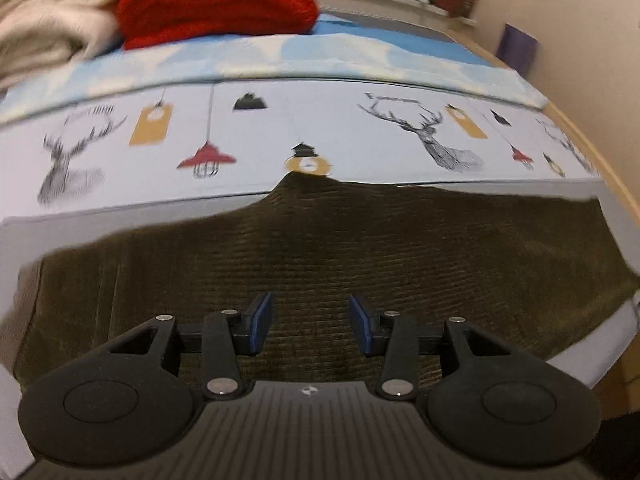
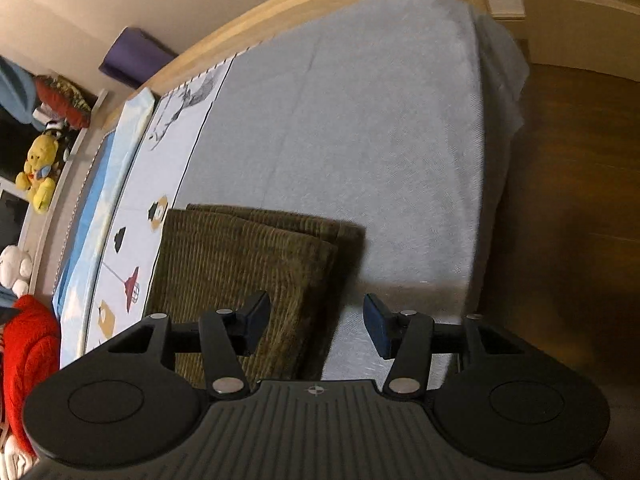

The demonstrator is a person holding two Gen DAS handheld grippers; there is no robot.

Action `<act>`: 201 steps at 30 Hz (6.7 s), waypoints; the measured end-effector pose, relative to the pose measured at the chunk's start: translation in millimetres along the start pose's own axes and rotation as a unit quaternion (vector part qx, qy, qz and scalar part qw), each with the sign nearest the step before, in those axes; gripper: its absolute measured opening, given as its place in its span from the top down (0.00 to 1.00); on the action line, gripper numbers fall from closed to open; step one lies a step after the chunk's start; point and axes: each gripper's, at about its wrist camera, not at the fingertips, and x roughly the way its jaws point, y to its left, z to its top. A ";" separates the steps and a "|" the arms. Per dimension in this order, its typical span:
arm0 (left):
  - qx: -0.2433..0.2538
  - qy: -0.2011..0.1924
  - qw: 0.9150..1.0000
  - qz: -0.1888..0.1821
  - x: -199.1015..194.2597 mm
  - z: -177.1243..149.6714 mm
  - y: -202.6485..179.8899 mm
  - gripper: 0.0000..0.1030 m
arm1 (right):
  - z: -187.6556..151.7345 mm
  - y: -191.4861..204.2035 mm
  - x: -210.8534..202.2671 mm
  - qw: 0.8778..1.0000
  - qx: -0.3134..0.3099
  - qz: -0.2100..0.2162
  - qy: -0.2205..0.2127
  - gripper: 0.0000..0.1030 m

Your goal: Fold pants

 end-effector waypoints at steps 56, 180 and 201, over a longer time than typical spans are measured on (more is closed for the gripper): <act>-0.077 -0.007 0.996 0.039 -30.9 -9.9 98.8 0.54 | -504.5 228.7 -59.8 0.558 -0.792 0.223 0.110 0.51; -0.373 0.096 0.922 0.040 -28.0 -47.2 247.2 0.31 | -408.1 282.3 -48.8 0.717 -0.668 0.152 0.124 0.52; -0.378 0.114 0.911 0.120 -0.1 -43.0 244.0 0.53 | -414.5 283.7 -45.7 0.699 -0.689 0.151 0.118 0.52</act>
